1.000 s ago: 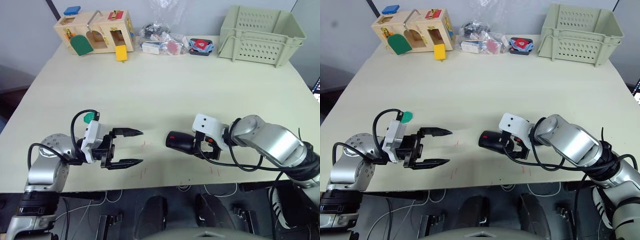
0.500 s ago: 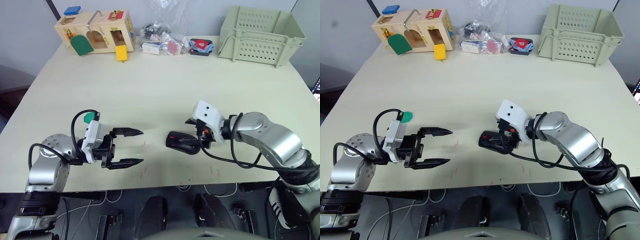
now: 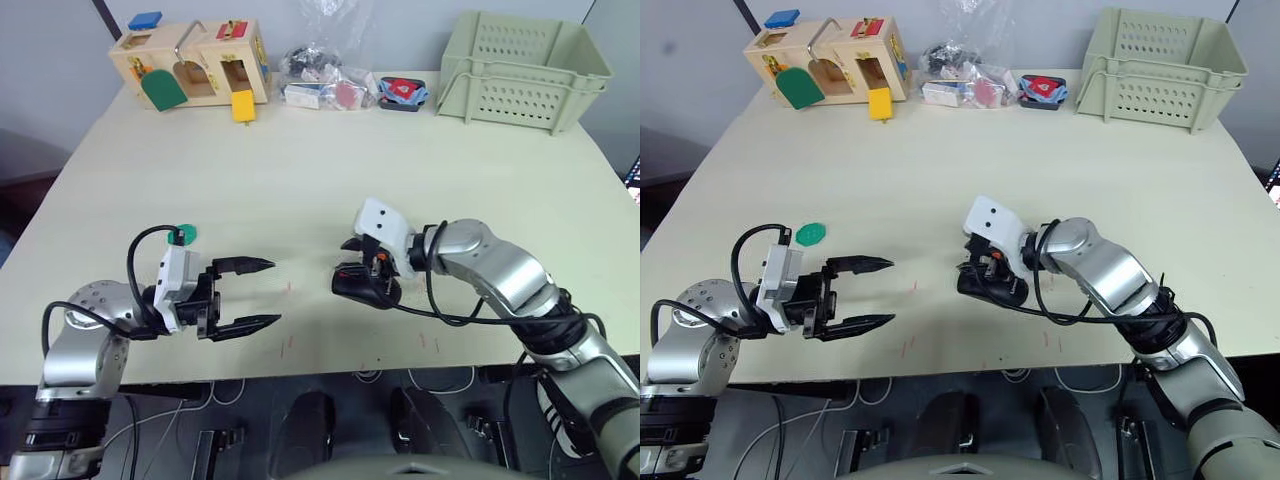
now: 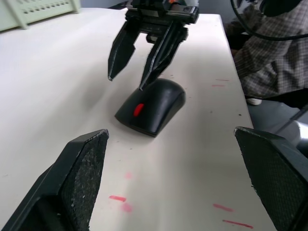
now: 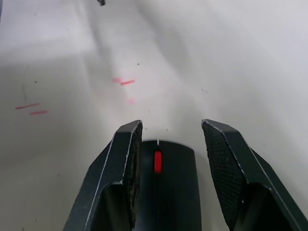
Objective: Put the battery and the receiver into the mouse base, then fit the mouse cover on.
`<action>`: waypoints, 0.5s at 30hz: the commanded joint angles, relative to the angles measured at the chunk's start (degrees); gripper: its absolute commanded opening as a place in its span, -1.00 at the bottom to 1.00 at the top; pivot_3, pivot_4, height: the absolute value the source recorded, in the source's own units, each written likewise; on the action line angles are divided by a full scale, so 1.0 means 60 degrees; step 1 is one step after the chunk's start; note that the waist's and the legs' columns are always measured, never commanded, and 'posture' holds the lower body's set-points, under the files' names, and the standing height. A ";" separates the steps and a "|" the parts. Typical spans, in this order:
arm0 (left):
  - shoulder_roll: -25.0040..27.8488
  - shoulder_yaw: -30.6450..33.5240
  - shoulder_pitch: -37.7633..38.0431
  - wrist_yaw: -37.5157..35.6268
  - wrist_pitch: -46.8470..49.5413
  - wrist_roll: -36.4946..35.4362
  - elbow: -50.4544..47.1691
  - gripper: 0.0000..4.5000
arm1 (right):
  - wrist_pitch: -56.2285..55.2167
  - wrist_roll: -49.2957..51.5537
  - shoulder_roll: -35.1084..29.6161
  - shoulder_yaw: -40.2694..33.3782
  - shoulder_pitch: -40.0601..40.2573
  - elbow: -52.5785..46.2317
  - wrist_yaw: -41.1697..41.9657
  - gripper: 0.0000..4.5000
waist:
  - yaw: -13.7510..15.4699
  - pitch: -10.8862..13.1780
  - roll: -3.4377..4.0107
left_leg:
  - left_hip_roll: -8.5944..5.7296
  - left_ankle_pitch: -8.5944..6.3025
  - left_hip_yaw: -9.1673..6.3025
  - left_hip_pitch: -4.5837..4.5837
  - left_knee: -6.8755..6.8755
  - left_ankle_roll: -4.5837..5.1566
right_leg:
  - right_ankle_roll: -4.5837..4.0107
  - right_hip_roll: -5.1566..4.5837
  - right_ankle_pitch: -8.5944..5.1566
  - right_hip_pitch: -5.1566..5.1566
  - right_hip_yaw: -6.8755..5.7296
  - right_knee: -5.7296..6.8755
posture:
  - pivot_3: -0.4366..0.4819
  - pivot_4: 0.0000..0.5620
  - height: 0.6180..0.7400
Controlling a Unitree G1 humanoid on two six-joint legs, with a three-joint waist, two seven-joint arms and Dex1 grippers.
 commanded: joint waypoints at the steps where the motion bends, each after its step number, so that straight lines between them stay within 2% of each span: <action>1: 0.0099 0.0369 0.0205 0.0129 -0.0027 -0.0144 -0.0403 1.00 | 0.0307 -0.0284 0.0002 0.0383 -0.0388 0.0072 0.0155 -0.08 | -0.0004 0.0000 0.0000 | 0.0000 0.0000 0.0001 0.0000 0.0000 0.0000 | 0.0000 0.0000 0.0000 0.0000 0.0001 -0.0001 | -0.05 -0.47 1.00; 15: 0.0101 0.0657 0.0717 0.0343 -0.0029 -0.0205 -0.0724 1.00 | 0.0791 -0.0911 0.0431 0.1376 -0.0673 0.1042 0.0450 -0.08 | -0.0002 0.0001 0.0001 | 0.0000 0.0000 0.0005 0.0000 -0.0003 0.0000 | -0.0001 -0.0001 0.0000 0.0000 -0.0003 0.0000 | -0.05 -0.47 1.00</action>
